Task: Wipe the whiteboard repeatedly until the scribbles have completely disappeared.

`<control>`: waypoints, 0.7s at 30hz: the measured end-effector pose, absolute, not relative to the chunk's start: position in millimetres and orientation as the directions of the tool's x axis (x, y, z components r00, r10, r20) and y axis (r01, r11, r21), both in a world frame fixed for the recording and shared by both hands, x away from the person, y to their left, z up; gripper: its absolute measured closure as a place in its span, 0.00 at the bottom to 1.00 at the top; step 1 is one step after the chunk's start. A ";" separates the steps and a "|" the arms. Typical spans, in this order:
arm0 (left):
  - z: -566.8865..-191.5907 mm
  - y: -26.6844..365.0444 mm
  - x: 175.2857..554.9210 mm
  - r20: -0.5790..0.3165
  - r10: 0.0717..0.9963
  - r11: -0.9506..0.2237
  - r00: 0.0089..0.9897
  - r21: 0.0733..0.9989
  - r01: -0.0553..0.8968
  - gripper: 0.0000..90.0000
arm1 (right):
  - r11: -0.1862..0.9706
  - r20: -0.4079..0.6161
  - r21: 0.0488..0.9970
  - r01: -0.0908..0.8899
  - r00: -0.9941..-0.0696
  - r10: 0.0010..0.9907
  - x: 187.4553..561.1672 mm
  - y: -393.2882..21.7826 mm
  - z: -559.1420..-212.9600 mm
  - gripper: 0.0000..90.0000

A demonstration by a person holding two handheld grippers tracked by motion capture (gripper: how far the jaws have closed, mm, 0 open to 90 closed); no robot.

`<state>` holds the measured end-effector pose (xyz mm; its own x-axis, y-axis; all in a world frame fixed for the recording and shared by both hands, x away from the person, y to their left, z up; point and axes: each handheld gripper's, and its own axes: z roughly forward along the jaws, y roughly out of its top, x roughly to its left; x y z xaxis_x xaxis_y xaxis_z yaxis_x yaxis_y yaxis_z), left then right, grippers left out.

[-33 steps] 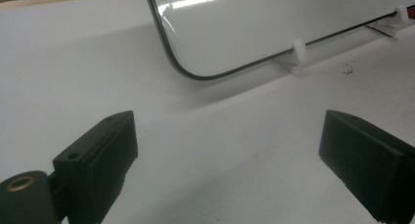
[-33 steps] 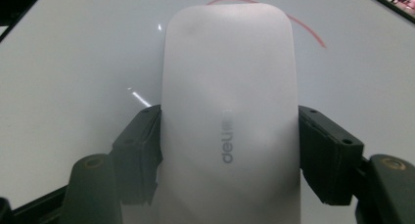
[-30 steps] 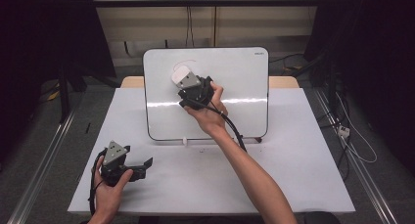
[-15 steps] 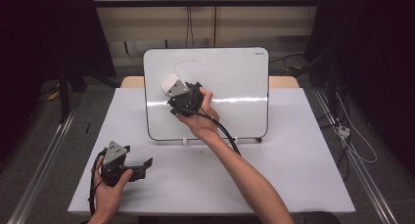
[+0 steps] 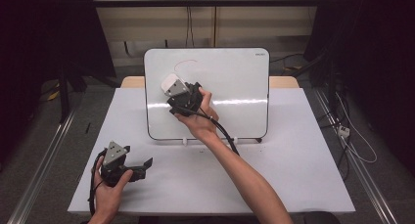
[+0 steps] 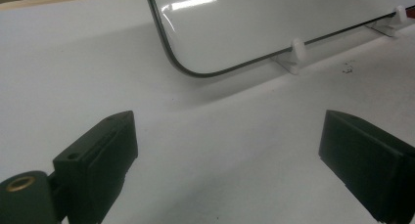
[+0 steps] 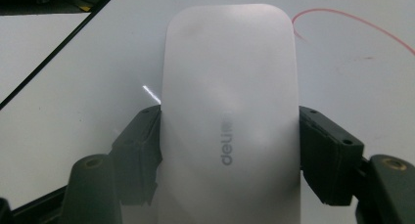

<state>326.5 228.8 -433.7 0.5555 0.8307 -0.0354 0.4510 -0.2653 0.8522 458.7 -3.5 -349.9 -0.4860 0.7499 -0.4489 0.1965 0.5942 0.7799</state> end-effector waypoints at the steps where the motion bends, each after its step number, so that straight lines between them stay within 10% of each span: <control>1: -433.7 229.1 326.6 -0.034 0.830 -0.268 0.557 0.851 0.451 0.08 | 0.592 -0.446 0.781 0.200 -0.484 0.753 459.0 -3.1 -348.9 0.35; 21: -433.3 230.3 326.2 -0.039 0.830 -0.262 0.557 0.854 0.450 0.08 | 0.558 -0.431 0.802 0.213 -0.441 0.787 472.0 -1.1 -332.6 0.35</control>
<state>326.2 230.3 -433.3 0.5570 0.8296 -0.0392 0.4504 -0.2621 0.8535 472.0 -1.1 -332.6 -0.4412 0.7871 -0.4310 0.2133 0.5585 0.8016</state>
